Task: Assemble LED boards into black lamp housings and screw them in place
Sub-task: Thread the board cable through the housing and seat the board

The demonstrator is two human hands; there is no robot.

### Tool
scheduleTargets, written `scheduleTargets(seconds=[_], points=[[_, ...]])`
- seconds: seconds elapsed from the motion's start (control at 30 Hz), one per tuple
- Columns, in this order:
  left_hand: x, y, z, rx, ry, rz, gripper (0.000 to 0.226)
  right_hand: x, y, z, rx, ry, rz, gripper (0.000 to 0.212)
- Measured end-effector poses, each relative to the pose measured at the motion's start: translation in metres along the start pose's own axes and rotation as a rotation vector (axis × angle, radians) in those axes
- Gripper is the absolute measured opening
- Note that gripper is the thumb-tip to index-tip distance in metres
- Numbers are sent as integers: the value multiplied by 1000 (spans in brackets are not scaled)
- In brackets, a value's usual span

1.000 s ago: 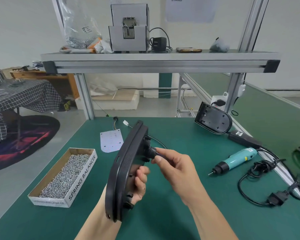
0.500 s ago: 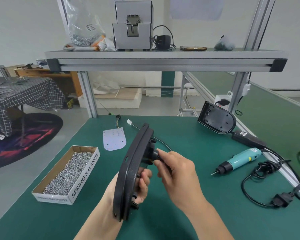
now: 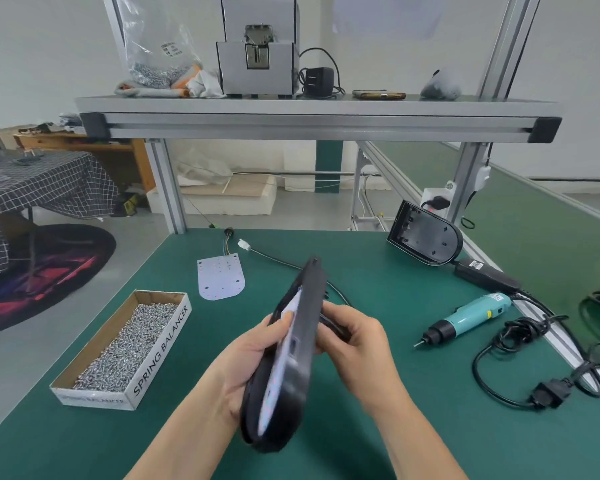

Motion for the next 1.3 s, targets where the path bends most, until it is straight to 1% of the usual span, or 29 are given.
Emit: scheduleTargets(seconds=[0.03,0.07,0.13,0.2,0.23,0.27,0.3,0.37,0.4,0.43,0.47,0.5,0.57,0.67,0.77,0.87,0.97,1.07,1.2,1.3], points=[[0,-3,-3,-19,-41,52,20,1,1,-3,-97,-52,58,25],[-3,-1,-5,-91,-105,69,24,3,3,-4,-201,-118,125,26],[-6,0,-10,-282,-194,64,40,2,11,-8,-448,-292,204,31],[-9,3,-13,-381,-240,15,46,-1,22,-14,-675,-511,188,49],[-9,2,-13,-418,-259,5,45,-2,28,-16,-703,-584,174,60],[-11,3,-11,-456,-274,-4,42,-3,32,-16,-666,-614,177,71],[-12,1,-10,-483,-288,-17,39,-5,35,-16,-602,-613,186,79],[-17,0,-7,-529,-313,-36,35,-8,34,-17,-499,-587,167,78],[-19,-3,-5,-534,-324,-35,34,-10,33,-17,-467,-584,146,70],[-21,-6,-4,-535,-331,-33,33,-14,31,-19,-458,-600,133,58],[-24,-9,-3,-536,-343,-30,33,-18,29,-20,-467,-633,125,45],[-26,-12,-2,-534,-351,-36,32,-21,28,-21,-482,-668,118,37],[-31,-16,-1,-525,-373,-54,32,-29,29,-25,-493,-701,102,29],[-38,-16,0,-548,-367,-63,29,-38,33,-30,-485,-674,110,17],[-39,-15,1,-501,-308,-36,32,-41,35,-37,-498,-667,118,20],[-45,-11,3,-460,-318,-74,32,-39,34,-44,-492,-606,117,27],[-50,-7,5,-426,-321,-106,33,-38,31,-48,-387,-516,67,28],[-53,-5,6,-402,-318,-101,35,-38,31,-50,-288,-474,-3,29],[-54,-5,7,-403,-303,-112,30,-39,33,-51,-278,-514,-24,30],[-56,-7,4,-435,-294,-150,28,-40,32,-53,-305,-548,-25,33]])
Point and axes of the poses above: each hand's wrist, its own x-axis away from the middle knuckle, its own y-axis out of the back of the hand, z = x × y, the point moved 2 cm from there along -x, towards the middle knuckle, and after that the axes turned 4 degrees about x, right-handed, at the moved point
